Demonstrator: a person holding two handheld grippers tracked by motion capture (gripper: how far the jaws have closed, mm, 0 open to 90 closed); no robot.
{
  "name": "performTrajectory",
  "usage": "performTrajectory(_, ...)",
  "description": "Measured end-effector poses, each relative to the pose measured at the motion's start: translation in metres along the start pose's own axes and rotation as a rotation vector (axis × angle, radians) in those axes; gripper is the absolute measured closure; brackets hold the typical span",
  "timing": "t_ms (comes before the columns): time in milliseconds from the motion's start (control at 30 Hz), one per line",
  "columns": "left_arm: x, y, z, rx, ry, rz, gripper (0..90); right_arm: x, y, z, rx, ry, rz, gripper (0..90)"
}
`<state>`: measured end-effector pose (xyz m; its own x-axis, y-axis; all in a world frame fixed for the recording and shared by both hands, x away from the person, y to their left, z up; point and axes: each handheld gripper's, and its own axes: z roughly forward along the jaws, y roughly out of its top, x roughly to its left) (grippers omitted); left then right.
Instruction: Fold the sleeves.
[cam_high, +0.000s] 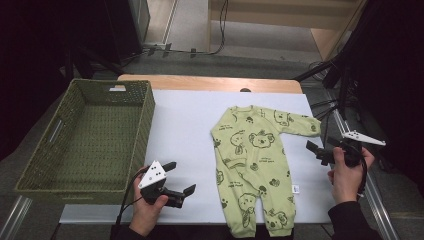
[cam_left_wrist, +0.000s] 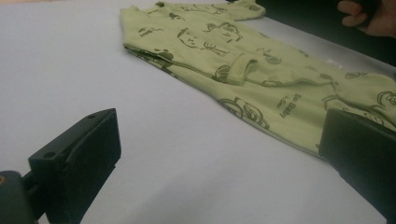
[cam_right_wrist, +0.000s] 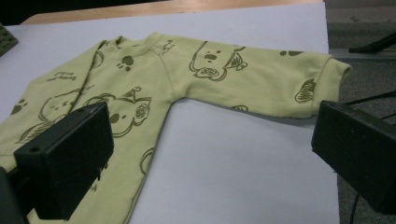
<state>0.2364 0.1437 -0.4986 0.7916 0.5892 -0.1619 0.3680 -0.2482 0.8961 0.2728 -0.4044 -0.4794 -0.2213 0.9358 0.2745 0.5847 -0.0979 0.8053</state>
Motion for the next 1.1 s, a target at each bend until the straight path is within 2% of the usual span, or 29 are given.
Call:
performTrajectory(267,0.000,0.000,0.000,-0.001,0.001,0.000,0.0,-0.012,0.009,0.018,0.034,-0.013,0.025,0.0)
performTrajectory(333,0.000,0.000,0.000,0.000,0.001,0.001,0.0,-0.014,0.012,0.021,0.030,-0.027,0.027,3.7)
performTrajectory(500,0.000,0.000,0.000,0.000,0.000,0.001,0.0,-0.020,0.019,0.030,0.042,-0.047,0.033,5.0)
performTrajectory(667,0.000,0.000,0.000,-0.001,0.000,0.000,0.0,-0.025,0.026,0.037,0.041,-0.085,0.039,12.6)
performTrajectory(800,0.000,0.000,0.000,-0.001,0.000,0.001,0.0,-0.028,0.032,0.044,0.059,-0.096,0.047,17.7)
performTrajectory(933,0.000,0.000,0.000,-0.001,-0.001,0.000,0.0,-0.032,0.036,0.054,0.096,-0.128,0.071,22.6)
performTrajectory(1100,0.000,0.000,0.000,-0.001,-0.001,0.000,0.0,-0.043,0.034,0.065,0.125,-0.179,0.075,29.4)
